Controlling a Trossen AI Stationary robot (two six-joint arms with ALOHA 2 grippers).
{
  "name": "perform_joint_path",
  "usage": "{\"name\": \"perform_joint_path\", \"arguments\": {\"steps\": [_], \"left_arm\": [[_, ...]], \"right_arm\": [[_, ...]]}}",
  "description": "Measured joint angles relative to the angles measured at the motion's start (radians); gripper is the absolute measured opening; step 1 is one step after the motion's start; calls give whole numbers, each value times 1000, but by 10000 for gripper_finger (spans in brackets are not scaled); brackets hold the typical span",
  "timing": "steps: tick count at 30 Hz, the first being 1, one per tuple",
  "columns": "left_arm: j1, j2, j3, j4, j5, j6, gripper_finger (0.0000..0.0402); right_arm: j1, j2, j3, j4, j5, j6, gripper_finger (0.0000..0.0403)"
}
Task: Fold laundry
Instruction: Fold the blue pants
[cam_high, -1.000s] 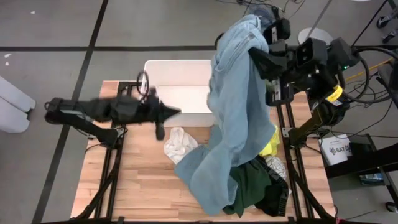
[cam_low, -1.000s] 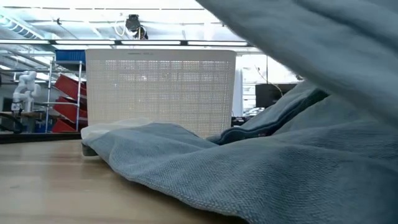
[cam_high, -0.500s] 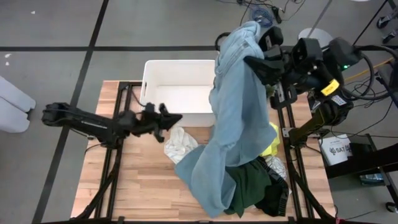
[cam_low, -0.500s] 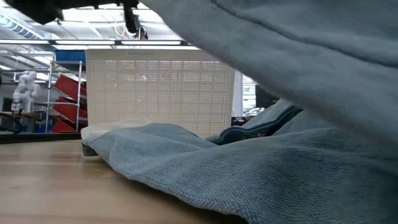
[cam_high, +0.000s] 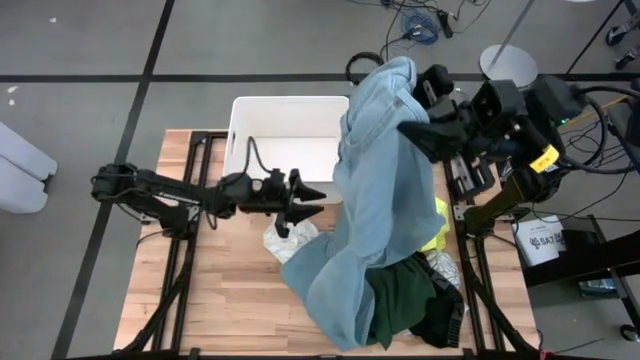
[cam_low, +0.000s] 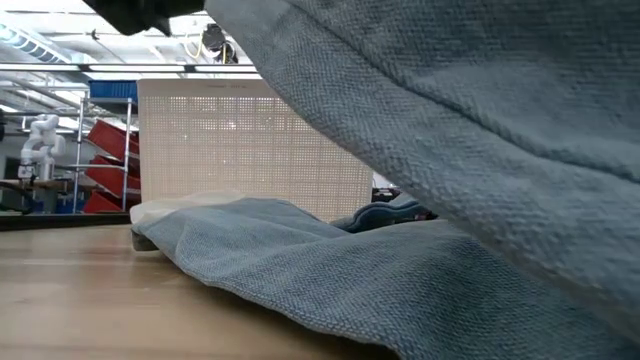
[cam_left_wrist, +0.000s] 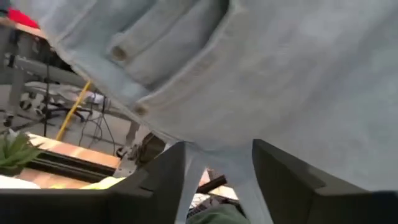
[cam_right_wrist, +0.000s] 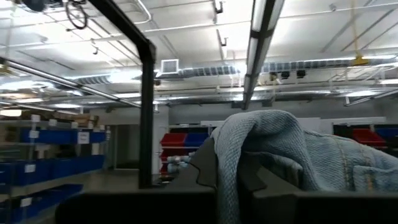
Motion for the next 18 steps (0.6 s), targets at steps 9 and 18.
{"name": "perform_joint_path", "arguments": {"steps": [9, 18], "left_arm": [[45, 133, 141, 4, 200, 31, 228], [46, 259, 225, 84, 327, 107, 228]], "right_arm": [[77, 0, 0, 21, 5, 0, 0], [144, 0, 7, 46, 6, -18, 0]]}}
